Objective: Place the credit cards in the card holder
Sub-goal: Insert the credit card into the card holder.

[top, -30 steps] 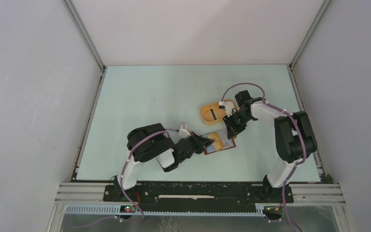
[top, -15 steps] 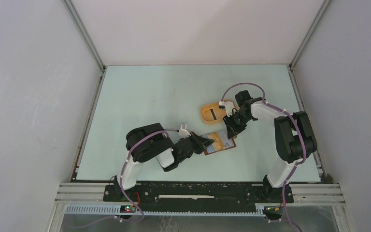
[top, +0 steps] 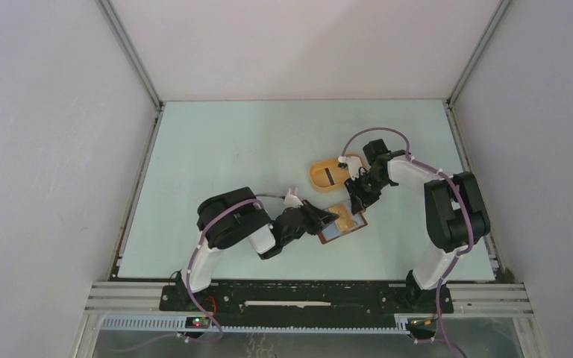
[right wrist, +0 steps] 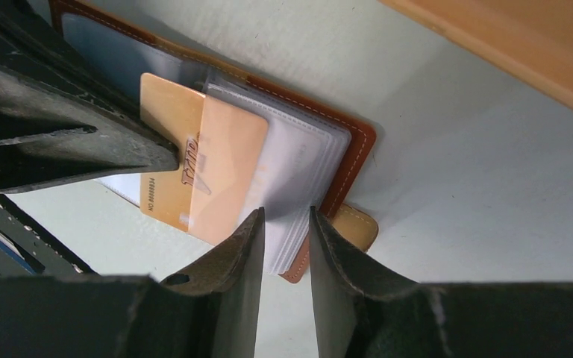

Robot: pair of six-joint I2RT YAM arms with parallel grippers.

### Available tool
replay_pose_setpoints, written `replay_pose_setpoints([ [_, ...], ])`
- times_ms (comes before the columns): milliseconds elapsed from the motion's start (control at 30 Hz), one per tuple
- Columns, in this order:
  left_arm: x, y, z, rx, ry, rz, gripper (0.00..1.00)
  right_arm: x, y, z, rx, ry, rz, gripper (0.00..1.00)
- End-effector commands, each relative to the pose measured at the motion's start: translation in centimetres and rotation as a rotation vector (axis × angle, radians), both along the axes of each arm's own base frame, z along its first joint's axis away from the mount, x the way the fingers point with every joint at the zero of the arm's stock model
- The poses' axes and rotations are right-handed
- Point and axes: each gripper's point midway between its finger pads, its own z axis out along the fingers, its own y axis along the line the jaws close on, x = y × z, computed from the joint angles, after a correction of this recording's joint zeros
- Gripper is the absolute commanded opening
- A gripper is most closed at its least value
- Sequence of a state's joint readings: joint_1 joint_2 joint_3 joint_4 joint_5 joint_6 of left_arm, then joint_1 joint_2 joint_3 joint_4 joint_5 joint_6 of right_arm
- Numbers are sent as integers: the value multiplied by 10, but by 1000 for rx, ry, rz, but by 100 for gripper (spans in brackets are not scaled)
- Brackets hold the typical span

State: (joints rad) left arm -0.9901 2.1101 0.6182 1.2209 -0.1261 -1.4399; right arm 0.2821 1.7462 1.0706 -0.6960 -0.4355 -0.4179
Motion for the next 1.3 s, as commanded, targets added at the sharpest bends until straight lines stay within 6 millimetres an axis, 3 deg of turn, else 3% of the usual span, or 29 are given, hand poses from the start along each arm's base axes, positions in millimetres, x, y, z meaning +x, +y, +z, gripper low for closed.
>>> replay_pose_setpoints([
  [0,-2,-4,-15,55,2,-38,11,8,8,23,42,-71,22,37],
  [267,-1,-2,-18,60,11,-41,21,6,17,67,139,-203,103,45],
  [400,-1,-3,-17,55,14,-48,24,-13,31,90,253,-265,229,39],
  [500,-3,-3,-19,52,22,-58,27,-38,44,95,331,-341,397,33],
  [533,-3,-3,-20,49,25,-59,27,-48,47,94,350,-374,475,29],
  [600,-4,-4,-20,39,30,-63,28,-79,52,86,398,-419,710,7],
  [633,-4,-4,-20,35,33,-63,28,-92,51,80,405,-456,852,0],
  [700,-5,-4,-21,32,37,-65,29,-102,54,67,373,-523,1014,0],
  [833,-5,-4,-22,31,39,-69,30,-91,69,45,225,-646,1090,0],
  [1000,-6,-4,-23,31,40,-77,31,-64,86,30,81,-771,1073,0],
  [1267,-6,-6,-24,31,41,-83,32,-53,86,8,-34,-771,1082,0],
])
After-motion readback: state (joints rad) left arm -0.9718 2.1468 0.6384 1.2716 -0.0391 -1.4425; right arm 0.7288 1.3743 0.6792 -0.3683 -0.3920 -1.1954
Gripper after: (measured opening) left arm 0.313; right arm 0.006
